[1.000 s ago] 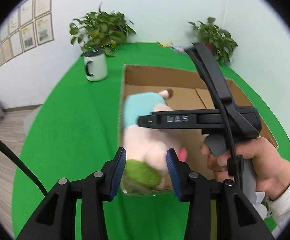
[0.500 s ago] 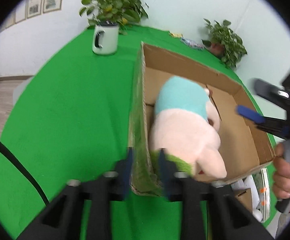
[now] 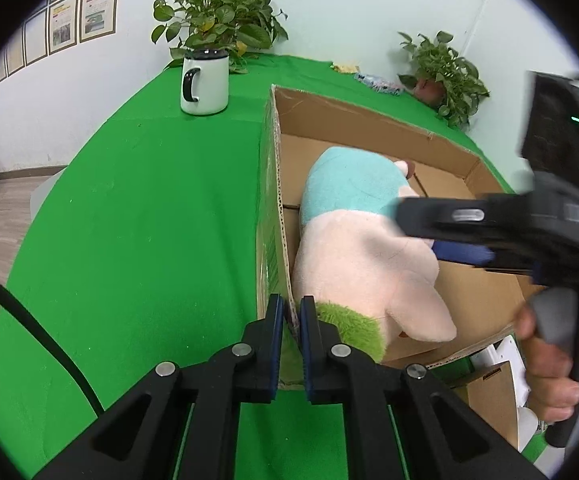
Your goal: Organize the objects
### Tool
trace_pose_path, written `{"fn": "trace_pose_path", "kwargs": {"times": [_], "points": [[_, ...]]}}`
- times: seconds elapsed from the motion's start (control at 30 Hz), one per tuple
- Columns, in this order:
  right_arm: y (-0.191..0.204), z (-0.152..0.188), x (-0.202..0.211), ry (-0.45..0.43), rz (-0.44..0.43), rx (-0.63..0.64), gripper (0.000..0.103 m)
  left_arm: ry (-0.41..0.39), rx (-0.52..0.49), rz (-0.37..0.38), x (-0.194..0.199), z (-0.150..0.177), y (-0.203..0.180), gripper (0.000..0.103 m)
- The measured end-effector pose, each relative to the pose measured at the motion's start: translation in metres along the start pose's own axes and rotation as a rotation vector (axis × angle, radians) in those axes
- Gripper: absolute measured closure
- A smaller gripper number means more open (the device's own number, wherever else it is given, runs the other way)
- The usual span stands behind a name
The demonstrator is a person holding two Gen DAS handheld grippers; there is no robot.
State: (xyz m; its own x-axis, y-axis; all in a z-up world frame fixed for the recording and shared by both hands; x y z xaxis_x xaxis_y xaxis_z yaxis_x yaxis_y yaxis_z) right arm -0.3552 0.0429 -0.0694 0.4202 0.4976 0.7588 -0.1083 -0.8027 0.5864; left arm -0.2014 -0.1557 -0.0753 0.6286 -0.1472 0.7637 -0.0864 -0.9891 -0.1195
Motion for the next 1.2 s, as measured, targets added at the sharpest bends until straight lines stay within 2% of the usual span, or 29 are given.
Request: {"fn": "trace_pose_path", "kwargs": {"times": [0.13, 0.17, 0.2, 0.23, 0.3, 0.37, 0.43, 0.5, 0.53, 0.6, 0.73, 0.77, 0.83, 0.9, 0.93, 0.97, 1.0, 1.03, 1.07, 1.1, 1.2], "points": [[0.004, -0.002, -0.027, 0.007, 0.119, -0.006, 0.008, -0.029, -0.018, 0.003, 0.014, 0.003, 0.002, 0.093], [0.003, -0.001, -0.032, 0.011, 0.113, -0.007, 0.008, -0.041, -0.028, -0.003, 0.018, 0.004, 0.002, 0.093], [0.003, 0.002, -0.036, 0.017, 0.084, -0.004, 0.014, -0.05, -0.039, -0.015, 0.022, 0.005, 0.003, 0.093], [0.001, 0.003, -0.042, 0.022, 0.068, 0.001, 0.024, -0.054, -0.045, -0.022, 0.024, 0.005, 0.003, 0.093], [0.006, 0.006, -0.045, 0.029, 0.038, 0.022, 0.036, -0.06, -0.045, -0.021, 0.026, 0.006, 0.004, 0.093], [0.016, 0.006, -0.044, 0.034, 0.024, 0.066, 0.04, -0.069, -0.039, -0.016, 0.029, 0.007, 0.005, 0.093], [0.026, 0.006, -0.046, 0.064, -0.024, 0.107, 0.041, -0.078, -0.035, -0.01, 0.03, 0.008, 0.007, 0.093], [0.025, 0.005, -0.057, 0.104, -0.029, 0.112, 0.039, -0.077, -0.033, -0.011, 0.03, 0.008, 0.007, 0.093], [0.022, 0.003, -0.065, 0.113, -0.02, 0.106, 0.034, -0.074, -0.034, -0.018, 0.03, 0.008, 0.006, 0.093], [0.019, -0.002, -0.067, 0.111, -0.066, 0.068, 0.023, -0.07, -0.033, -0.026, 0.03, 0.009, 0.005, 0.093], [0.019, -0.002, -0.064, 0.089, -0.098, 0.041, 0.016, -0.075, -0.042, -0.042, 0.034, 0.01, 0.002, 0.093], [0.022, -0.001, -0.055, 0.07, -0.112, 0.046, 0.014, -0.074, -0.043, -0.05, 0.035, 0.01, 0.001, 0.091], [0.023, -0.002, -0.035, 0.024, -0.119, 0.051, 0.001, -0.08, -0.038, -0.064, 0.039, 0.009, -0.001, 0.086], [0.026, 0.003, 0.001, -0.083, -0.093, 0.082, 0.001, -0.106, -0.035, -0.081, 0.048, 0.008, -0.005, 0.085], [0.026, 0.008, 0.021, -0.139, -0.066, 0.102, 0.001, -0.131, -0.043, -0.098, 0.056, 0.007, -0.009, 0.08], [0.025, 0.015, 0.042, -0.203, -0.025, 0.121, 0.001, -0.151, -0.051, -0.118, 0.062, 0.007, -0.013, 0.063], [0.021, 0.024, 0.068, -0.282, 0.044, 0.14, 0.001, -0.174, -0.058, -0.143, 0.069, 0.006, -0.018, 0.051], [0.015, 0.03, 0.088, -0.336, 0.112, 0.155, 0.001, -0.199, -0.061, -0.161, 0.074, 0.007, -0.022, 0.027], [0.009, 0.041, 0.106, -0.392, 0.201, 0.172, 0.001, -0.242, -0.057, -0.184, 0.082, 0.007, -0.027, 0.02], [0.0, 0.05, 0.122, -0.453, 0.287, 0.189, 0.001, -0.27, -0.056, -0.19, 0.086, 0.008, -0.031, 0.02], [-0.045, 0.064, 0.166, -0.545, 0.406, 0.158, 0.001, -0.254, -0.039, -0.186, 0.082, 0.01, -0.036, 0.02]]}}
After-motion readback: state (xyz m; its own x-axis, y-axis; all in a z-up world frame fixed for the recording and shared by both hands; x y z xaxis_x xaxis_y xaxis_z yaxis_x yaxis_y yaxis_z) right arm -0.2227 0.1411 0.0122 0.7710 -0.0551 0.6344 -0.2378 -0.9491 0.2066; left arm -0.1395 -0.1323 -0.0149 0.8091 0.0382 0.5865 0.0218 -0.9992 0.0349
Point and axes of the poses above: each gripper's, at about its wrist camera, not at the fingertips, and x roughly against the way its jaws point, y to its left, z to its underside, the point moved 3 cm from there along -x, roughly the way its jaws point, and after that the axes turned 10 degrees about -x, right-handed, at the moved point
